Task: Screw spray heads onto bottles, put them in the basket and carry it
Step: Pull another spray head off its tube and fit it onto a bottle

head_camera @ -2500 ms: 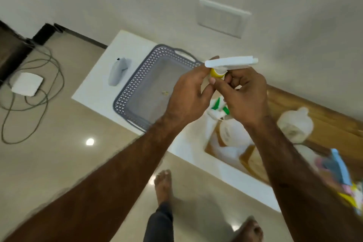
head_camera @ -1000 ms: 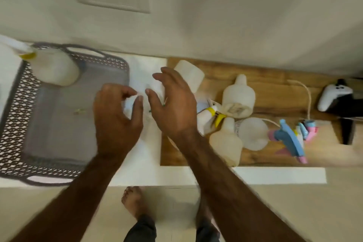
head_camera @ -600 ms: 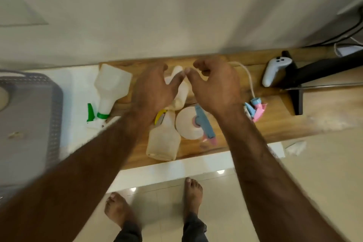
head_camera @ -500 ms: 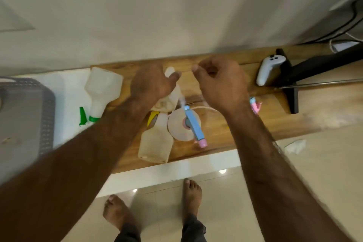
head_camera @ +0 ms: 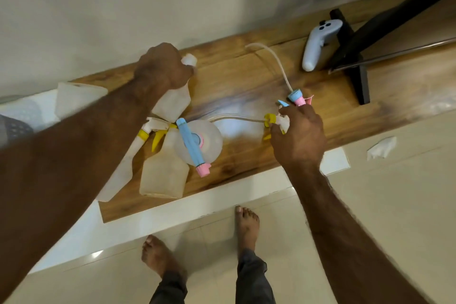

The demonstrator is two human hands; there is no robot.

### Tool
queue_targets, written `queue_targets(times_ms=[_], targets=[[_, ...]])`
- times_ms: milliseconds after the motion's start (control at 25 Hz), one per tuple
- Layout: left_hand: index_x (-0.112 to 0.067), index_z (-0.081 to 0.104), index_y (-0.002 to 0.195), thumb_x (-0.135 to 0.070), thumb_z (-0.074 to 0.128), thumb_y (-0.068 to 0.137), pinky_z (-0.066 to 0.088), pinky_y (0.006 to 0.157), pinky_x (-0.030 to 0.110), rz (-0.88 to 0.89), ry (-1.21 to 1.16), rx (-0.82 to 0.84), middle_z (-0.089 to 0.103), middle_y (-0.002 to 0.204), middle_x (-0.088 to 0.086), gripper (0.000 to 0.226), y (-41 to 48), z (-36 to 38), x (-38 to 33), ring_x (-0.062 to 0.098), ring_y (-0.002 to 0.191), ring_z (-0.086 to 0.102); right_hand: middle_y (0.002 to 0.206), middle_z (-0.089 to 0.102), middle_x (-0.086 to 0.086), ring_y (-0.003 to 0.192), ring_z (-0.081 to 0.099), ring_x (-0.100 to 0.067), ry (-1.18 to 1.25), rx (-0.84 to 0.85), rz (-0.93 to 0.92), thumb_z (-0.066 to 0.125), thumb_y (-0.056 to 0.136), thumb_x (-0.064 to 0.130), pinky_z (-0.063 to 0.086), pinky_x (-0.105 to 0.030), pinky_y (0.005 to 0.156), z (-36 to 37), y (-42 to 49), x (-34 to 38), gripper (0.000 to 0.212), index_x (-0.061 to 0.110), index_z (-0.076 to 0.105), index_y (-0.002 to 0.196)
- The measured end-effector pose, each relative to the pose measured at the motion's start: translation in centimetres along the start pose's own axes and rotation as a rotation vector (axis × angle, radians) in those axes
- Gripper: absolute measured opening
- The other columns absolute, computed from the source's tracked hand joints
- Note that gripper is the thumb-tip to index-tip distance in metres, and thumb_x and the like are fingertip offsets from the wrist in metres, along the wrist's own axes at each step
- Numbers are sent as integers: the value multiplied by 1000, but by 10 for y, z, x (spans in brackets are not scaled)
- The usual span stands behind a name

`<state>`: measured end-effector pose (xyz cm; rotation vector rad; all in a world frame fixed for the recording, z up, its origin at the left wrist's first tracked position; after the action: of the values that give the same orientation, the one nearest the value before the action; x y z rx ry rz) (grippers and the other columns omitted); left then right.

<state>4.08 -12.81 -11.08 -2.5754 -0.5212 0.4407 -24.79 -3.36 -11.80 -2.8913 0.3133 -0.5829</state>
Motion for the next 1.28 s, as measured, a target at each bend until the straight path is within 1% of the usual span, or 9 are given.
queue_targets(times_ms=[80, 160, 320, 400, 520, 640, 760, 1040, 1280], targets=[[-17, 72, 112, -51, 69, 91, 55, 94, 44, 97, -68, -74, 74, 114, 10, 39, -6, -5, -5, 35, 108, 68, 139, 56, -8, 123, 53, -34, -49, 67, -52, 75, 86, 29, 51, -44, 93, 11, 1, 0, 48, 20, 65, 131], [-27, 70, 119, -51, 73, 89, 52, 101, 47, 202, -135, -90, 73, 119, 3, 39, -19, -12, -7, 30, 114, 66, 133, 57, -11, 120, 53, -35, -152, 116, -158, 75, 84, 26, 52, -45, 88, 23, 3, 7, 42, 20, 68, 125], [-31, 68, 122, -45, 76, 89, 49, 104, 47, 347, -133, -47, 72, 121, -2, 37, -26, -15, -4, 25, 115, 64, 130, 56, -9, 120, 51, -35, -377, 25, -365, 70, 85, 33, 44, -49, 92, 29, 9, 24, 26, 26, 72, 109], [-28, 68, 124, -44, 76, 89, 49, 104, 47, 413, -96, -70, 73, 121, -2, 38, -31, -17, 0, 26, 114, 65, 130, 60, -9, 121, 54, -35, -342, 20, -532, 67, 85, 32, 41, -50, 96, 33, 13, 39, 30, 26, 69, 114], [-25, 68, 124, -45, 74, 88, 50, 103, 48, 436, -111, -104, 74, 120, -1, 42, -42, -22, 10, 27, 113, 66, 110, 70, -6, 108, 63, -35, -284, 128, -667, 63, 87, 31, 40, -49, 99, 46, 20, 61, 27, 21, 71, 111], [-24, 69, 124, -52, 66, 83, 51, 101, 49, 453, -151, -157, 75, 117, -1, 50, -52, -31, 21, 27, 110, 68, 93, 71, -7, 91, 67, -35, -283, 189, -677, 52, 91, 30, 42, -46, 96, 52, 25, 68, 24, 17, 72, 96], [-23, 69, 123, -52, 64, 84, 51, 99, 49, 475, -165, -190, 74, 117, -1, 49, -55, -39, 31, 26, 109, 67, 84, 71, -8, 79, 66, -36, -157, 172, -654, 47, 93, 31, 49, -42, 81, 44, 29, 60, 24, 16, 65, 92], [-23, 67, 124, -52, 65, 86, 54, 96, 50, 451, -217, -262, 73, 119, 0, 48, -57, -40, 59, 25, 107, 67, 86, 70, -4, 74, 61, -18, 239, -14, -479, 52, 104, 23, 49, -34, 64, -2, 35, 52, 21, 11, 68, 109], [-20, 68, 125, -53, 64, 85, 54, 94, 53, 518, -146, -280, 74, 117, 5, 52, -63, -39, 51, 30, 105, 68, 94, 75, -5, 82, 66, -18, 256, -138, -589, 54, 103, 25, 55, -42, 70, -34, 33, 84, 24, 13, 73, 111]])
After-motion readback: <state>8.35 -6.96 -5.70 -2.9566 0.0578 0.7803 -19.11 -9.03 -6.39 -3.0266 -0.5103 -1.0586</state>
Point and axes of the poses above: each hand's wrist, its own y-axis towards the middle knuckle, its own z-axis out of the palm, x = y × z, the point moved 5 cm from there along y, towards the middle knuckle
